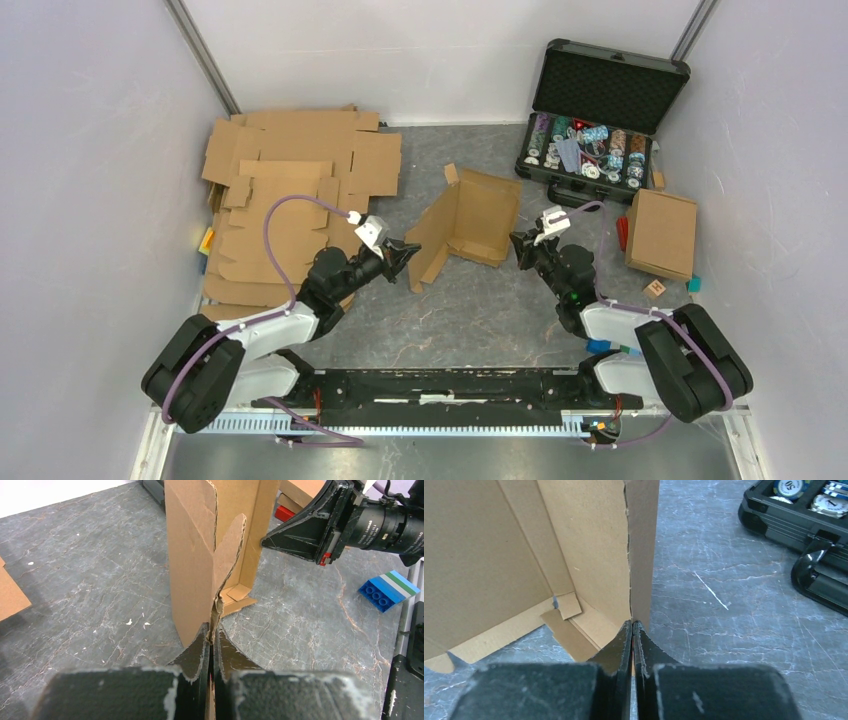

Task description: Fold the paper box

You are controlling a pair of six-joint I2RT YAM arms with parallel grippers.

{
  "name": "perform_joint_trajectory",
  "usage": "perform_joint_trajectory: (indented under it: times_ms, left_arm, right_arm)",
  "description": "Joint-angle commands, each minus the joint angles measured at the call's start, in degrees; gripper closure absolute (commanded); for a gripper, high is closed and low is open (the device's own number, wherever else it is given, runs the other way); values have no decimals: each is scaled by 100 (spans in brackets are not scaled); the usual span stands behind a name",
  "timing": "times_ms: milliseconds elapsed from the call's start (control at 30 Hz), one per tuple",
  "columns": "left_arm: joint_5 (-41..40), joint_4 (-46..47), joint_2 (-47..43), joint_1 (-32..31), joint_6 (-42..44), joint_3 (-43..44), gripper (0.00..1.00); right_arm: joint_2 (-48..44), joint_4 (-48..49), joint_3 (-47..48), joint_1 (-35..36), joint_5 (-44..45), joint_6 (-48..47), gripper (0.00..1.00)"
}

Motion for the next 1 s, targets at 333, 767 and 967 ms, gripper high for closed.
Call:
perform_joint_trajectory:
  times_ms: [333,767,967]
  left_arm:
    - [559,-259,19,-66,89,289,98]
    - [436,-1009,-210,-66,342,394,98]
    - [436,-1036,-190,-70,361,412,98]
  right_arm:
    - [67,-231,126,79,120,-255,90]
    - [157,-494,430,85,315,-351,82]
    - [237,-613,577,82,547,-317,69]
